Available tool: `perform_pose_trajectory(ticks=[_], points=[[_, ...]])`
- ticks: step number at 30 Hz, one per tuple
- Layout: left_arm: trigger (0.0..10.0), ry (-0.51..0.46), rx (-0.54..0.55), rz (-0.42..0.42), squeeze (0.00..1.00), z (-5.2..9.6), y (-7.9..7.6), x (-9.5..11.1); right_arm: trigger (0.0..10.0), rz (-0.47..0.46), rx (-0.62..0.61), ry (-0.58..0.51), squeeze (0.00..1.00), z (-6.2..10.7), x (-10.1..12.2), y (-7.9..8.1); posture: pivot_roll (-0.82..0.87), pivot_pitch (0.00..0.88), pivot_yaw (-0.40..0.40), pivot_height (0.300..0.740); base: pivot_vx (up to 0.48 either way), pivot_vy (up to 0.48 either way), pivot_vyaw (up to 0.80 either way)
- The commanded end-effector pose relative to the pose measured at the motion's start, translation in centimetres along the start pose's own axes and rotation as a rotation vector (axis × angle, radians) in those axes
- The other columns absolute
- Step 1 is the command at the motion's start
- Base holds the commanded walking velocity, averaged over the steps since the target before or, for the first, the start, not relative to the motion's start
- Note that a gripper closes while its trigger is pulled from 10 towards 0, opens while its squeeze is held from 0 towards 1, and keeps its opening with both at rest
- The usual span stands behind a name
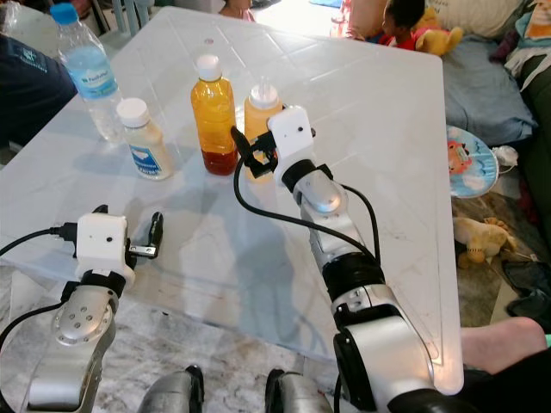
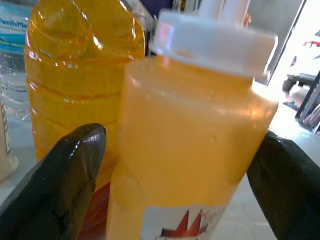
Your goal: Restocking fridge
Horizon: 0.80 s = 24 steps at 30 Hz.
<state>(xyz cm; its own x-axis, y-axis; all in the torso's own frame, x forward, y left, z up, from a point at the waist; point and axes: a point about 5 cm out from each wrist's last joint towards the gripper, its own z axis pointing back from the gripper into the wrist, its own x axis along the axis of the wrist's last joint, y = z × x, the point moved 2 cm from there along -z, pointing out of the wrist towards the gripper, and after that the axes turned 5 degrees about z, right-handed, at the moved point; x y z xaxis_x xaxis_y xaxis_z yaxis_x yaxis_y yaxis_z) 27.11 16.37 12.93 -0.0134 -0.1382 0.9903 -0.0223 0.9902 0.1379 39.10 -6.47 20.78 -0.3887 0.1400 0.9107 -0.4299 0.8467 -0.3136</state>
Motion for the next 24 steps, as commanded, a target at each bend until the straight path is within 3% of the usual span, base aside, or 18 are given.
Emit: perform_pose_trajectory(ticks=[1,10,11,12,13,17,20,24], points=[[10.0,-0.006,0.005,-0.002,0.00,0.3,-0.1,0.3,10.0,0.026,0.011,-0.040,0.00,-0.3,0.8,0.1,0.12,0.216,-0.064,0.740,0.000,0.000,0.00],[10.0,-0.007,0.005,0.002,0.00,0.2,-0.3,0.3,10.0,0.044,0.003,-0.057,0.00,-0.2,0.9,0.0,0.12,0.218,-0.070,0.740,0.000,0.000,0.00],[10.0,-0.008,0.004,0.001,0.00,0.2,-0.3,0.3,2.5,0.045,0.006,-0.066,0.00,-0.2,1.0,-0.1,0.12,0.220,-0.069,0.740,0.000,0.000,0.00],[10.0,-0.008,0.004,0.001,0.00,0.2,-0.3,0.3,2.5,0.045,0.006,-0.066,0.00,-0.2,1.0,-0.1,0.12,0.220,-0.069,0.740,0.000,0.000,0.00],[10.0,-0.008,0.003,0.000,0.00,0.2,-0.4,0.3,0.0,0.044,0.008,-0.072,0.00,-0.2,1.1,-0.1,0.12,0.222,-0.073,0.740,0.000,0.000,0.00],[10.0,-0.017,0.006,-0.007,0.00,0.1,-0.2,0.6,0.0,0.049,0.012,-0.084,0.00,-0.3,1.4,-0.1,0.12,0.223,-0.075,0.740,0.000,0.000,0.00],[10.0,-0.025,0.066,-0.015,0.00,0.2,1.2,0.9,0.0,0.046,0.011,-0.091,0.00,-0.2,1.5,-0.2,0.12,0.218,-0.080,0.740,0.000,0.000,0.00],[10.0,-0.025,0.084,-0.017,0.00,0.4,1.7,0.9,0.0,0.034,0.005,-0.093,0.00,-0.1,1.5,-0.2,0.12,0.218,-0.088,0.740,0.000,0.000,0.00]])
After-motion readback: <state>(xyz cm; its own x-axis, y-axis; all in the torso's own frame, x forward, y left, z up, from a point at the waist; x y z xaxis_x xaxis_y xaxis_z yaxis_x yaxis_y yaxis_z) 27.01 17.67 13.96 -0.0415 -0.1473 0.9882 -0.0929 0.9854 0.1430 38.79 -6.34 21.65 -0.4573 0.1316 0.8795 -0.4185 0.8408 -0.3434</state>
